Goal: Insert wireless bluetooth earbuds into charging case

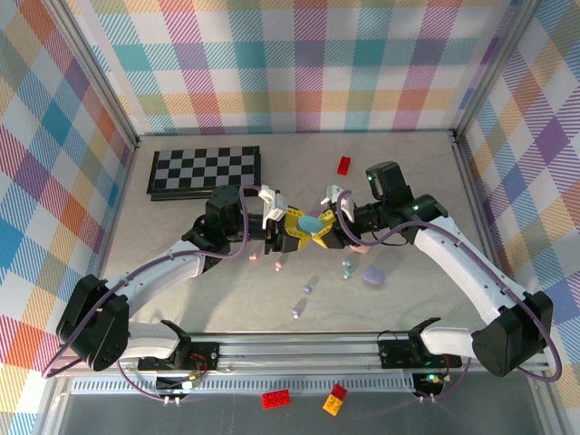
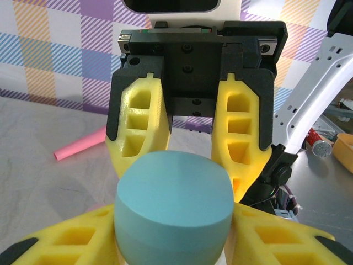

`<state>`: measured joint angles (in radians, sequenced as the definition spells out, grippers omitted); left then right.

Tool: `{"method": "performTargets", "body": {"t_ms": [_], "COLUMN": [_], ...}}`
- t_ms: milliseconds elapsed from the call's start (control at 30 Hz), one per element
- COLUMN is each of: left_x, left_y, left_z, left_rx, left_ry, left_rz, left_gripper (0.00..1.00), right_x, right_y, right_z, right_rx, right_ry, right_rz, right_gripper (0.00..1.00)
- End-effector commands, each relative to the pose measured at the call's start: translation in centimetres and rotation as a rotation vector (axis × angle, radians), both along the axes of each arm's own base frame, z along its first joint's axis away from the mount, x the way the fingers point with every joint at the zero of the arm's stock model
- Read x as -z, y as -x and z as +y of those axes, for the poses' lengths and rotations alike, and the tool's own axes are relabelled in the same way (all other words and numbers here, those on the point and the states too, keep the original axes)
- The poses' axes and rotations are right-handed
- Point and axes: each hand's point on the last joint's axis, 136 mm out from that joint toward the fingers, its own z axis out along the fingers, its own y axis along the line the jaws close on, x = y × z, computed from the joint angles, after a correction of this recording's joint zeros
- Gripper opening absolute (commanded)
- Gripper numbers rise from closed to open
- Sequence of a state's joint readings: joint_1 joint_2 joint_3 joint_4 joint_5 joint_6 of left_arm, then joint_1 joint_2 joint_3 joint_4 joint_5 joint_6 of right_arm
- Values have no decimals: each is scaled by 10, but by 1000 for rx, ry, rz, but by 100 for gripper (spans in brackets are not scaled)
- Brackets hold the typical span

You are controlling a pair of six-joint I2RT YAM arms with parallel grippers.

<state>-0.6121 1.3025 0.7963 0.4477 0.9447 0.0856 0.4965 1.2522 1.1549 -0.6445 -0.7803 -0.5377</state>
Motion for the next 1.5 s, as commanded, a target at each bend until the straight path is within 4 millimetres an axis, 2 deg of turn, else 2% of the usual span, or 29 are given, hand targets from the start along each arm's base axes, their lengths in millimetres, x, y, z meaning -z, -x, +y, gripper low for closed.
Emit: {"method": "performTargets", "body": {"t_ms": [0, 133, 433, 567, 667, 767, 967, 1067, 1133, 1200, 1267, 1467], "left_x": [-11, -11, -9, -8, -8, -8, -6, -7, -6, -6, -7, -10], "left_y": [13, 15, 16, 16, 16, 16, 18, 18, 18, 17, 17, 15], "left_z": [-3, -2, -1, -1, -1, -1, -1, -1, -1, -1, -1, -1], "left_rx": [72, 70, 78, 77, 79, 78, 84, 88, 85, 83, 79, 70], "left_ry": [37, 42, 41, 38, 38, 38, 32, 34, 33, 32, 36, 48], "left_rz": [-43, -59, -66, -68, -66, -68, -72, -75, -75, -77, -80, -89], "left_gripper": [45, 48, 48, 55, 54, 48, 47, 41, 39, 38, 37, 34], "right_x": [-3, -6, -7, -7, -6, -6, -10, -9, -10, -10, -10, -10], "right_y": [-3, -3, -3, -3, -4, -3, -3, -3, -3, -4, -5, -7], "right_z": [1, 2, 2, 2, 1, 1, 1, 0, 0, 0, -1, -4], "right_rx": [1, 2, 0, 2, 4, 2, 0, -1, 0, 7, 15, 38], "right_ry": [-24, -33, -41, -41, -40, -42, -53, -54, -53, -52, -50, -40], "right_rz": [-14, -2, 17, 25, 25, 24, 64, 71, 68, 57, 45, 15], "right_gripper": [31, 31, 30, 30, 30, 30, 29, 29, 32, 39, 40, 64]}}
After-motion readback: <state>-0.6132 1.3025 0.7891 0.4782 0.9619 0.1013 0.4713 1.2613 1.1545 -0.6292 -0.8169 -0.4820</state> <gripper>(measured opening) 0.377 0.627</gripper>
